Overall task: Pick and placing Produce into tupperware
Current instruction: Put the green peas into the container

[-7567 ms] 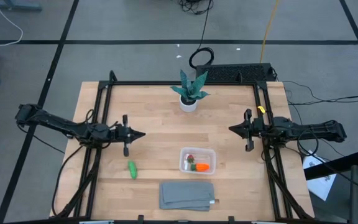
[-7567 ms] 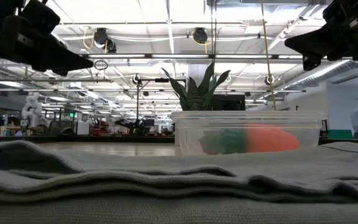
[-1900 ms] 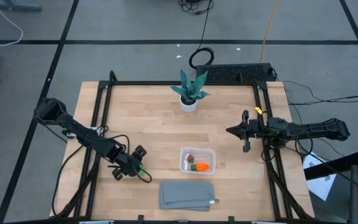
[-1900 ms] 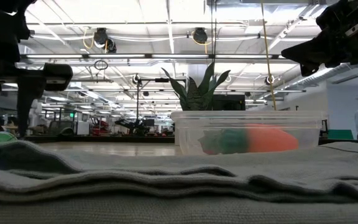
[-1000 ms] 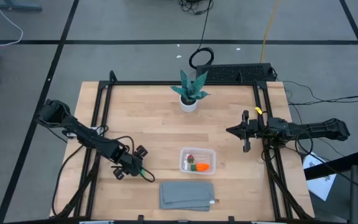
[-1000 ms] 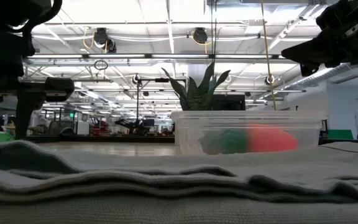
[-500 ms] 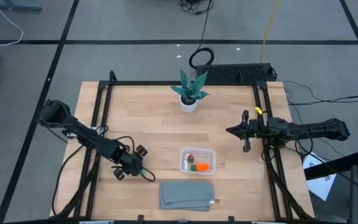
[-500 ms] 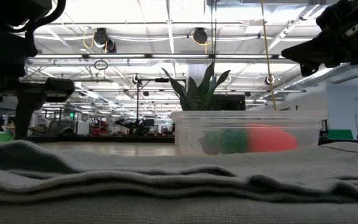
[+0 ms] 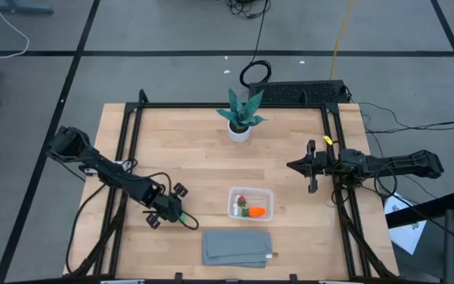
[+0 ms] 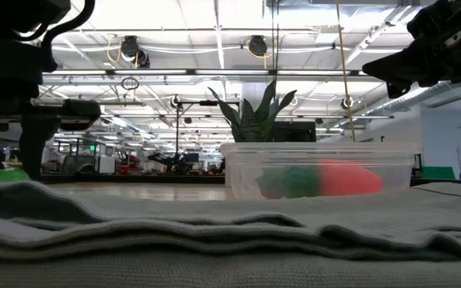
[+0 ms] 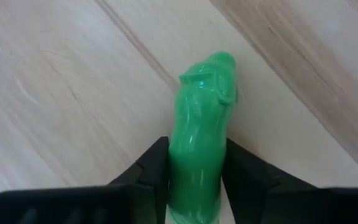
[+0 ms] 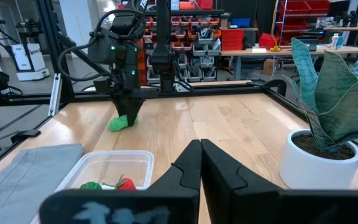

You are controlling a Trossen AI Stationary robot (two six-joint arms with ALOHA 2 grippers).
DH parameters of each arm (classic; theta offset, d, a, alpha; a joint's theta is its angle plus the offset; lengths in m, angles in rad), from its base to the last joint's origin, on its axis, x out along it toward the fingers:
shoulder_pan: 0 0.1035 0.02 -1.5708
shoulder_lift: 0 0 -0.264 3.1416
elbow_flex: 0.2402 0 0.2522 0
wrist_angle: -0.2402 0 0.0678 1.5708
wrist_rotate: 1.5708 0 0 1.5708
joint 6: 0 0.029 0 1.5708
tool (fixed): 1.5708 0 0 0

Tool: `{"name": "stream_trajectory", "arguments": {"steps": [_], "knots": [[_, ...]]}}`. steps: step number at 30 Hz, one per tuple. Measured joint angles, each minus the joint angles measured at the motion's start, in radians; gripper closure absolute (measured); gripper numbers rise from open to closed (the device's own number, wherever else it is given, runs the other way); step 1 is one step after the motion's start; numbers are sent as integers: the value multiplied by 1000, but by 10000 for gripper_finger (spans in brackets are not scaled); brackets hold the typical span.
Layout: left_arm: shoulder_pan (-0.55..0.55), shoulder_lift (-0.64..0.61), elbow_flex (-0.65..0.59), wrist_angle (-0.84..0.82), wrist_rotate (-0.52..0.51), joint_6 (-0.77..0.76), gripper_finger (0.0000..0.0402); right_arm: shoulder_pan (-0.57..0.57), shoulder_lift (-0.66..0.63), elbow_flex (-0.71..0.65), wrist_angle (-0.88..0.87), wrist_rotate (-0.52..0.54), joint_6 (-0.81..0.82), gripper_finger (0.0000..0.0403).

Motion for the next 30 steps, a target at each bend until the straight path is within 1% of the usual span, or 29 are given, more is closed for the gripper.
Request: {"name": "stream_trajectory", "arguments": {"steps": [3,7,13,18,22,26,28,30], "knots": [[0,0,0,-4,-14,-9,281,0,0,0,0,0,0,403],[0,0,0,-5,-22,-10,284,0,0,0,0,0,0,403],[10,0,34,-27,-84,-35,285,0,0,0,0,0,0,403],[52,-1,84,-41,-93,-99,286,0,0,0,0,0,0,403],[96,-1,126,-52,-92,-197,286,0,0,0,0,0,0,403],[138,-2,175,-119,-92,-298,286,0,0,0,0,0,0,403],[156,-2,196,-142,-92,-315,286,0,0,0,0,0,0,403],[167,-2,214,-155,-93,-287,286,0,0,0,0,0,0,403]]}}
